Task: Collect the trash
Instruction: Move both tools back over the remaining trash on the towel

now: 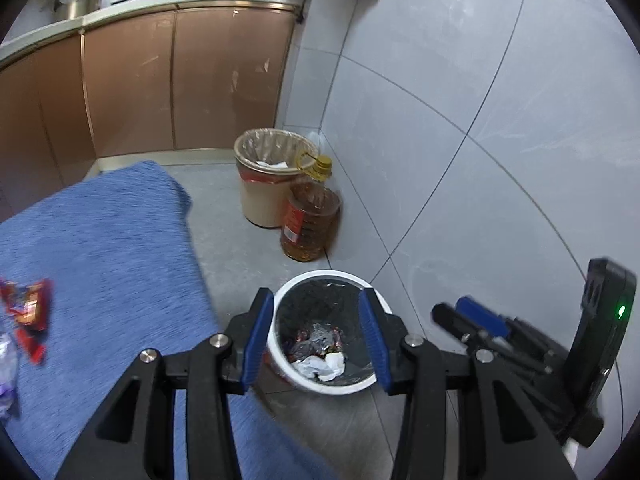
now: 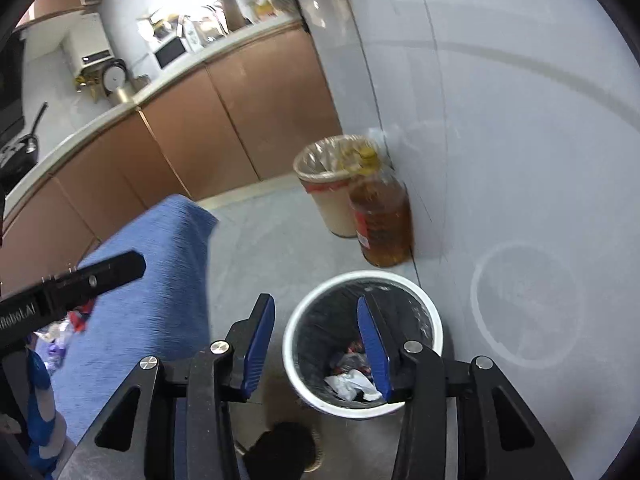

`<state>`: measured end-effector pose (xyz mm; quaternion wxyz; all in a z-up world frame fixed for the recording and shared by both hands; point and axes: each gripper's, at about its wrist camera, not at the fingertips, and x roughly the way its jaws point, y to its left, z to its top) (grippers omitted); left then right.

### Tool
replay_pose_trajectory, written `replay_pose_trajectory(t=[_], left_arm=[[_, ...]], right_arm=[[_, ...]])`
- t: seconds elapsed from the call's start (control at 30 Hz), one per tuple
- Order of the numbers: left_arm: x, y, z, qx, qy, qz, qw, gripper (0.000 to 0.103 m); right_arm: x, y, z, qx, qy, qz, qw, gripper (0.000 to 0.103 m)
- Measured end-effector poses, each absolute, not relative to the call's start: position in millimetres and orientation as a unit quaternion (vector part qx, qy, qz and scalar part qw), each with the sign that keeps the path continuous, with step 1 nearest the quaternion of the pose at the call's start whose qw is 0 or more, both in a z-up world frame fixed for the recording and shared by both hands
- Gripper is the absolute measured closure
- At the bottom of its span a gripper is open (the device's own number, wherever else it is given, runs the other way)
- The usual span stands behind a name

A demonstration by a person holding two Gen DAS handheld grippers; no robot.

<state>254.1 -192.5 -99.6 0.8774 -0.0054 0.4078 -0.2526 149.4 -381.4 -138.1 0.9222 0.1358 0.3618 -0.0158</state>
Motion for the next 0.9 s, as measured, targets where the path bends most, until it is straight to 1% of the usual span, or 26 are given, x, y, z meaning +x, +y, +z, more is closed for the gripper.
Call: replay_pose_trajectory(t=[0.03,0.47,0.6,0.9], left_arm=[[246.8,-183.0,-92.1,-0.003,0.402,-0.245,0.882,0.054],[180.0,-80.5,-32.0,0.003,0.343,-0.182,0.922,0.053],[155.5,-44.8,-14.7,-0.005,0.321,-0.159,0.934,0.046],[85.3,41.0,22.7,-0.023,0.267,-0.101,0.958,0.044]], right_arm=[[146.3,-376.4,-130.8,0.132,0.356,-0.013,0.925,0.061],[101.8,-310.8,-44.7,0.082,0.287,0.039,0.953,0.055],[89.7,-291.2,-25.2,0.067,0.269,0.054,0.959,0.053],[51.0,-254.2,15.6,0.034,0.224,0.093,0.970,0.048]])
